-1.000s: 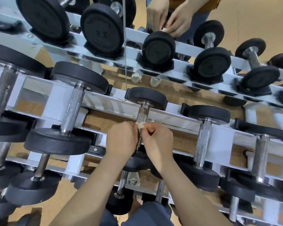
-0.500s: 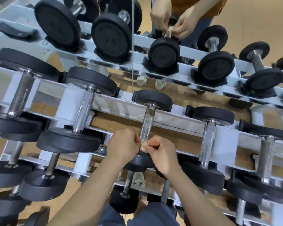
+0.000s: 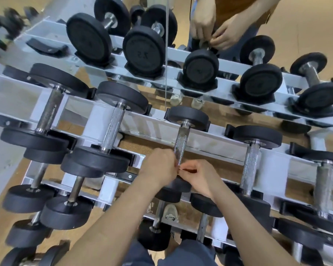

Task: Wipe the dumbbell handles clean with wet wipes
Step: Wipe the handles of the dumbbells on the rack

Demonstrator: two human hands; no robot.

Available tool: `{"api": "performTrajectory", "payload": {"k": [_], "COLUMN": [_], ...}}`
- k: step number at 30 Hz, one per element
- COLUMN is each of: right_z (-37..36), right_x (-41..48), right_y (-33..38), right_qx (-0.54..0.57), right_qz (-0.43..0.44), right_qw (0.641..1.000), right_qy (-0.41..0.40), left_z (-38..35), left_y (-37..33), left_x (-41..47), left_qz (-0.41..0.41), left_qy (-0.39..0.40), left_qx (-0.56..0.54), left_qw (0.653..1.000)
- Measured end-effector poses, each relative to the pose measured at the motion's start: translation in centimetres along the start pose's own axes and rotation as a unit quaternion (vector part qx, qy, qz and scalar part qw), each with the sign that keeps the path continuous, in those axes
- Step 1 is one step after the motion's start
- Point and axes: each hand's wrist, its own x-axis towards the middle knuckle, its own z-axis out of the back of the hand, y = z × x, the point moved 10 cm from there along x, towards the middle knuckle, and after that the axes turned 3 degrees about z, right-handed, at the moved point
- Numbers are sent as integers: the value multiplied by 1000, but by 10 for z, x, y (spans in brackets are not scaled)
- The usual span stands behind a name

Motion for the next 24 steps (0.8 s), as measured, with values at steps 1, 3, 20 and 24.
{"api": "performTrajectory", "payload": {"k": [1,3,20,24], "right_z": [-5,-9,37,64], "right_x": [-1,-6,-121,-169], "right_y": [8,21,0,-8], "right_qx": [-20,-30,495,371], "right_qz": [16,35,-37,2], "right_qw": [1000,999,848,873], "right_qy": [3,4,-188,-317], "left_z": [3,11,0,-24], "left_y": [11,24,27,-6], "left_x": [-5,-17,-131,-151], "left_qz": [18,40,52,59], "left_qy": [4,-15,30,94], "left_qx": [-12,-14,-681,-687], "left_qw": [1000,999,730,719]}}
